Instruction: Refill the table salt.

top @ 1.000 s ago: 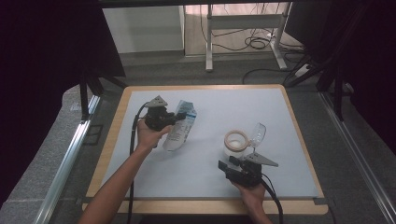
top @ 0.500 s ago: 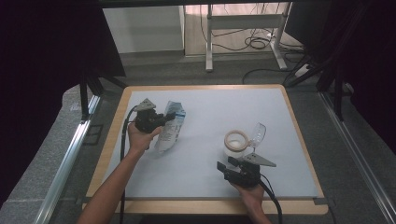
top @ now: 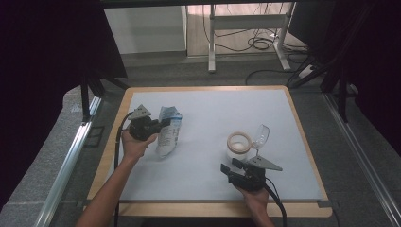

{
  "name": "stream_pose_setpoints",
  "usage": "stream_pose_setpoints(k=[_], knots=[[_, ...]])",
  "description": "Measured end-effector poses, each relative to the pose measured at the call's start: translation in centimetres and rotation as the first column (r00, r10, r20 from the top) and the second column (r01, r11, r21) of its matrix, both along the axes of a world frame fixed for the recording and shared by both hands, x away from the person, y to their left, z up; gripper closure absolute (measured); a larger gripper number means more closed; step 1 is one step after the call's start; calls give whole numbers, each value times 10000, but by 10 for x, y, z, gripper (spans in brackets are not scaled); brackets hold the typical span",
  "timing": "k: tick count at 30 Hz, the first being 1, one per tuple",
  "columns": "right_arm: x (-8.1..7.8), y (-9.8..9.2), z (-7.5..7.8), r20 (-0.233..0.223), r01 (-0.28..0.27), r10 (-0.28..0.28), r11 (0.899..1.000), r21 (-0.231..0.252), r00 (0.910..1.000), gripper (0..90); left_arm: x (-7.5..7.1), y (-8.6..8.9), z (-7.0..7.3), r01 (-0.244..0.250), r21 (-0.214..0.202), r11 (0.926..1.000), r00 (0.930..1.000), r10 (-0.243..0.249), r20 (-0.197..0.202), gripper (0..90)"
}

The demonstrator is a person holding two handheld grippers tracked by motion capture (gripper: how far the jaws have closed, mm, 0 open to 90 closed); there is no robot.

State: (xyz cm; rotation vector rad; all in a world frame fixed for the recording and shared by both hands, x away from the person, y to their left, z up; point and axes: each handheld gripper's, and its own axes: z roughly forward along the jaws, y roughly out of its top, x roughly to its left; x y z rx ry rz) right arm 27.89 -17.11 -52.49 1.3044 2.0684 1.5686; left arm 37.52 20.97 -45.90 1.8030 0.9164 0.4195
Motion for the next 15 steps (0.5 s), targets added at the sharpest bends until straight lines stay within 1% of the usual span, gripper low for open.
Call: stream_pose_setpoints(k=[4, 10, 15], knots=[[0, 1, -2, -61, -97, 96, 9999, -34, 9999, 410, -3, 6, -2, -29, -116, 9999, 10000, 28, -90, 876], [0, 1, -1, -49, -109, 109, 9999, 0, 9999, 410, -8, 15, -6, 93, -215, 9997, 9992, -102, -388, 855], [0, 2, -2, -77, -129, 129, 9999, -6, 9999, 409, -13, 19, -10, 64, -122, 9999, 9994, -68, -352, 810]])
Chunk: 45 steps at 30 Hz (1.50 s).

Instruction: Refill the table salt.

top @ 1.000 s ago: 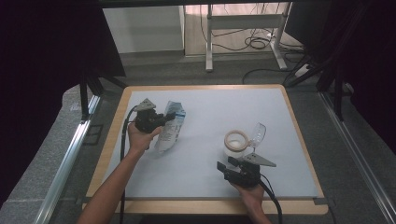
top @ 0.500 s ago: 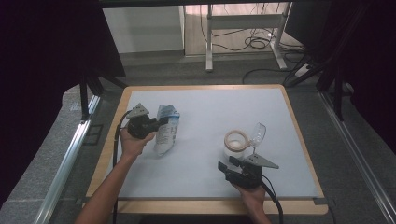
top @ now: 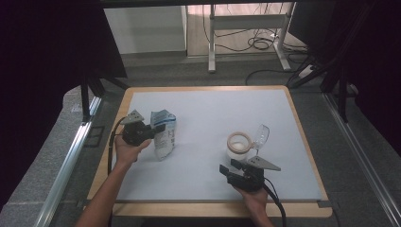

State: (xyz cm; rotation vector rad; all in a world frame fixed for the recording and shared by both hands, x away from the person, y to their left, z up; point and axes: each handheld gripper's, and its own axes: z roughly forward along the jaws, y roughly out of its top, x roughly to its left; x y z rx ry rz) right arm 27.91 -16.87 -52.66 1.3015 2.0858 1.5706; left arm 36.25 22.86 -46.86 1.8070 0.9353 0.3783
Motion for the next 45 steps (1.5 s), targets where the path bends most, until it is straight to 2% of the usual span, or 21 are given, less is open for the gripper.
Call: stream_pose_setpoints(k=[4, 8, 15, 20, 23, 30, 32, 36, 40, 45], knots=[[0, 0, 0, 7, -5, 5, 10000, 14, 10000, 409, -3, 4, -2, 37, -29, 10000, 10000, -37, 42, 728], [0, 0, 0, -20, -26, 26, 10000, 15, 10000, 409, -4, 5, -6, 181, 25, 9998, 9998, -181, 10, 609], [0, 1, 0, 3, -51, 51, 10000, -4, 10000, 409, -6, 8, -13, 285, 109, 9995, 9994, -283, -194, 461], [0, 1, 0, 18, -102, 102, 9999, -17, 9999, 409, -10, 11, -20, 270, 14, 9996, 9991, -270, -321, 407], [0, 1, -1, -36, -115, 115, 9999, -21, 9999, 409, -13, 12, -23, 193, 181, 9996, 9992, -187, -341, 396], [-2, -3, -2, -29, -295, 295, 9995, -134, 9996, 415, -24, 18, -34, 107, 212, 9997, 9983, -95, -567, 374], [-4, -7, -4, -17, -364, 364, 9991, -222, 9993, 452, -27, 19, -38, 107, 255, 9996, 9979, -90, -644, 373], [-8, -18, -8, -28, -117, 116, 9996, -246, 9999, 532, -32, 19, -46, 93, 316, 9995, 9967, -67, -809, 374], [-8, -26, -3, 197, 315, -311, 9993, -180, 9993, 696, -35, 18, -50, 129, 220, 9997, 9958, -108, -911, 375], [-10, -34, 5, 413, 488, -475, 9983, -328, 9980, 859, -40, 19, -55, 104, 353, 9993, 9947, -68, -1021, 374]])
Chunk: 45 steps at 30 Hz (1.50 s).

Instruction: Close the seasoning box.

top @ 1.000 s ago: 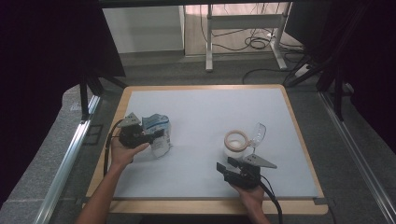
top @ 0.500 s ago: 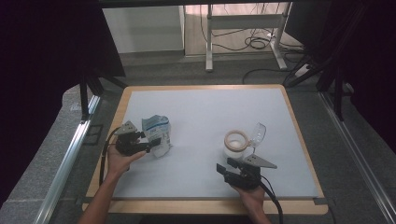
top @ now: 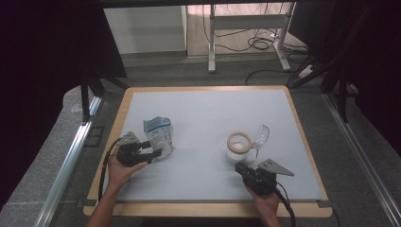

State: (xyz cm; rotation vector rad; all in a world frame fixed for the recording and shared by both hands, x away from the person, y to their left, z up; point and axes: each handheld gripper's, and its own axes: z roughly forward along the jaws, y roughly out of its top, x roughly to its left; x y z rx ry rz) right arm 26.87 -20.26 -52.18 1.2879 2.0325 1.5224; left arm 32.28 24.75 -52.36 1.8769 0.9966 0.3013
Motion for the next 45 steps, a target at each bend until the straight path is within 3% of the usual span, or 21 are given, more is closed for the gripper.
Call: stream_pose_setpoints(k=[6, 10, 12, 16, 21, 28, 38, 45], knots=[[-6, -14, 6, 320, 155, -143, 9991, -399, 9994, 895, -5, 3, -8, -86, -172, 9998, 9999, 83, -140, 374], [-10, -30, 18, 385, 521, -522, 9986, 16, 9979, 895, -6, 1, -14, -121, -1, 9999, 9997, 121, -218, 374], [-12, -36, 26, 655, 760, -758, 9971, -3, 9950, 895, -6, 2, -14, -161, -48, 9999, 9997, 160, -207, 376], [-8, -52, 36, 978, 1409, -1419, 9899, 165, 9850, 895, -8, 1, -15, -139, -106, 9998, 9997, 137, -182, 379], [5, -69, 44, 1298, 2268, -2287, 9735, 291, 9648, 895, -11, 0, -17, -70, -5, 10000, 9998, 70, -192, 378], [22, -75, 53, 1486, 2551, -2610, 9652, 574, 9538, 895, -14, 2, -18, -98, -29, 9999, 9997, 97, -229, 379], [36, -66, 61, 1668, 2463, -2526, 9675, 579, 9531, 896, -15, -2, -16, 115, -9, 9999, 9996, -115, -255, 379], [36, -58, 62, 1737, 2195, -2246, 9744, 483, 9588, 896, -17, -3, -15, 144, -38, 9999, 9997, -145, -185, 378]])
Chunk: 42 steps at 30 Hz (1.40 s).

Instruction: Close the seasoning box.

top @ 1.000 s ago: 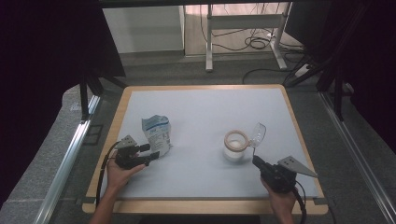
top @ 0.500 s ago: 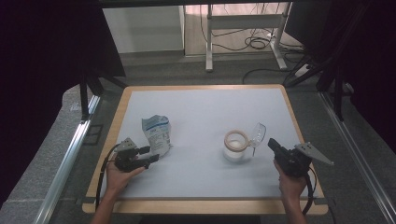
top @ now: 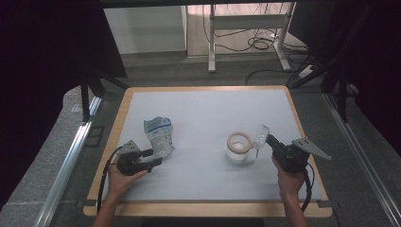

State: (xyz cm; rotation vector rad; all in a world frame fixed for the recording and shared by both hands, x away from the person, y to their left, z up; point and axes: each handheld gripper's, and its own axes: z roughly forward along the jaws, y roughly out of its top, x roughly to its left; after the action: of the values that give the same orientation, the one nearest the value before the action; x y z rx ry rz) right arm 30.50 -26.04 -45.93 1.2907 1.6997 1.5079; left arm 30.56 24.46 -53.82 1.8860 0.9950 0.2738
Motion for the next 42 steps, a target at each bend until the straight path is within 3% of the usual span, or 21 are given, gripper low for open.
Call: stream_pose_setpoints(k=[31, 42], knots=[[-5, 16, 2, 237, -299, 306, 9992, -280, 9993, 896, -2, -1, 0, -10, -109, 9999, 9999, 8, -133, 379], [0, 37, -2, 25, -899, 903, 9937, -662, 9959, 896, -2, -1, -1, -54, -179, 9998, 9998, 50, -187, 379]])
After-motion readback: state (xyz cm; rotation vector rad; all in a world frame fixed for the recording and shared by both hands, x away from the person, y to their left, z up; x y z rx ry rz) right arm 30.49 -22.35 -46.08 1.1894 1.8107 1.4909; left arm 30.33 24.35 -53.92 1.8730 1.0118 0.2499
